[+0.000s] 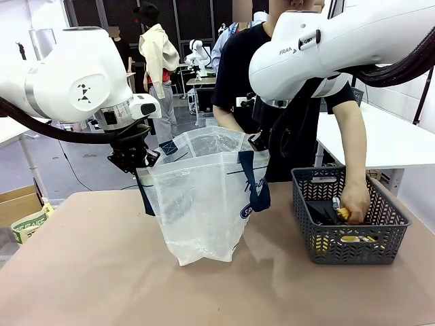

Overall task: Transfer purchased items from the store into the shopping bag.
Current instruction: Move the Reusable shopping bag to the right side of the table.

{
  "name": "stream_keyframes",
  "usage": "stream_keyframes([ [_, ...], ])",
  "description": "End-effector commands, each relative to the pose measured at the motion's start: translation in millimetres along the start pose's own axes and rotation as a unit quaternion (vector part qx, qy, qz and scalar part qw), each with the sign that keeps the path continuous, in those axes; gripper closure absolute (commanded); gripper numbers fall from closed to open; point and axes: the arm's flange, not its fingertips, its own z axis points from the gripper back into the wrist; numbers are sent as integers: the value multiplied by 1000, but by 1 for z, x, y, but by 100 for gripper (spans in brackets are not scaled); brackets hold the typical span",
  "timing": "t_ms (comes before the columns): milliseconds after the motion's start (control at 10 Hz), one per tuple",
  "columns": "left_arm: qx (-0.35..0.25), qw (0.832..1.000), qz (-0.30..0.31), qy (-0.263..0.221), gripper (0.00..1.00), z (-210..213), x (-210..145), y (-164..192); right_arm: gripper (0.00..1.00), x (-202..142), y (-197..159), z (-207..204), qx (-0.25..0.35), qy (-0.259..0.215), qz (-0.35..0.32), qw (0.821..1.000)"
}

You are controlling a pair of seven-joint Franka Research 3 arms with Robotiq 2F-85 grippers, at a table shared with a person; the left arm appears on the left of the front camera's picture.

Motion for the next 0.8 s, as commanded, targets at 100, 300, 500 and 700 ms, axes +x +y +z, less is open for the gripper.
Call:
stream_keyframes([
  [100,2,1000,4,1,100,0,-1,4,100,0,0,0,0,0,0,1000],
  [300,7,1000,-1,6,100,0,2,0,100,-1,0,0,-5,15,-6,1000],
  [500,17,1000,4,10,100,0,4,5,100,-2,-3,-2,-13,31,-12,999],
  [700,24,1000,5,14,100,-1,4,10,100,-4,-5,-4,-16,50,-11,999],
])
